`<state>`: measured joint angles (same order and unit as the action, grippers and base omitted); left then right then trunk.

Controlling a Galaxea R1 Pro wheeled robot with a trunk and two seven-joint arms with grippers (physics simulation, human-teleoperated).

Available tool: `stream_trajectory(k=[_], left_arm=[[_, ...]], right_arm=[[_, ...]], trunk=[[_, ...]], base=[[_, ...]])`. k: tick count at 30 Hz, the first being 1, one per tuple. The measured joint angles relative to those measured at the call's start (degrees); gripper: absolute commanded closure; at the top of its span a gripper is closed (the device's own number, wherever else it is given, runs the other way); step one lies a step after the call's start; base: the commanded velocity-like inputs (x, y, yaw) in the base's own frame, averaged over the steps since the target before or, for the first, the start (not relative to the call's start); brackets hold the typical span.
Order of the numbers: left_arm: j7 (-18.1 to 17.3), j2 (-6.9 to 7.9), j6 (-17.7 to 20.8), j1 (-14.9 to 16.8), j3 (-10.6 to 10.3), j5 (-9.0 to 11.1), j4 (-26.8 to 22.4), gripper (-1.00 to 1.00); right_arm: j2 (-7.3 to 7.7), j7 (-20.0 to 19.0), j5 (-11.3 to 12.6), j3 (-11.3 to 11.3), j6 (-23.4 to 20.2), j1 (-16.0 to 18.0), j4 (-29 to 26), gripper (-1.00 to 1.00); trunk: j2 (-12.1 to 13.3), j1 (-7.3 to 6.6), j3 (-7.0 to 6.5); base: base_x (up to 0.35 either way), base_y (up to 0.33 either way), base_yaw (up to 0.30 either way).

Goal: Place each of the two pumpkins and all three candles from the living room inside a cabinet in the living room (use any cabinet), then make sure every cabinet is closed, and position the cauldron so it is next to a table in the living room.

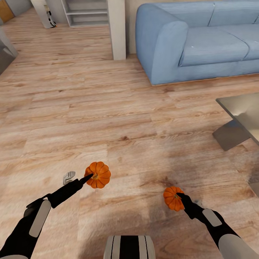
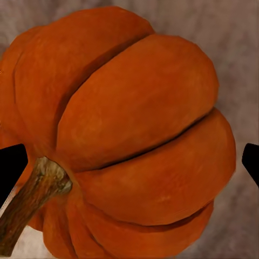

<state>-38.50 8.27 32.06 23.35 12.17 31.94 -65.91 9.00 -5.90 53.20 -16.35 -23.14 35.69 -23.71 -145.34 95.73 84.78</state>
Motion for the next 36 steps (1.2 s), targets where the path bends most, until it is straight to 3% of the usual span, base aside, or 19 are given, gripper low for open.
stream_trajectory(k=[35,36], left_arm=[[0.0,-0.09,-0.3,0.0,0.0,-0.1,0.0,1.00],[0.1,-0.09,-0.2,0.0,0.0,-0.1,0.0,1.00]], right_arm=[[0.00,0.0,-0.2,0.0,0.0,0.0,0.0,-1.00],[0.00,0.0,-0.2,0.0,0.0,0.0,0.0,1.00]], trunk=[[0.0,0.01,0.00],[0.0,0.01,0.00]], base=[[0.022,0.008,0.000],[0.003,0.001,0.000]])
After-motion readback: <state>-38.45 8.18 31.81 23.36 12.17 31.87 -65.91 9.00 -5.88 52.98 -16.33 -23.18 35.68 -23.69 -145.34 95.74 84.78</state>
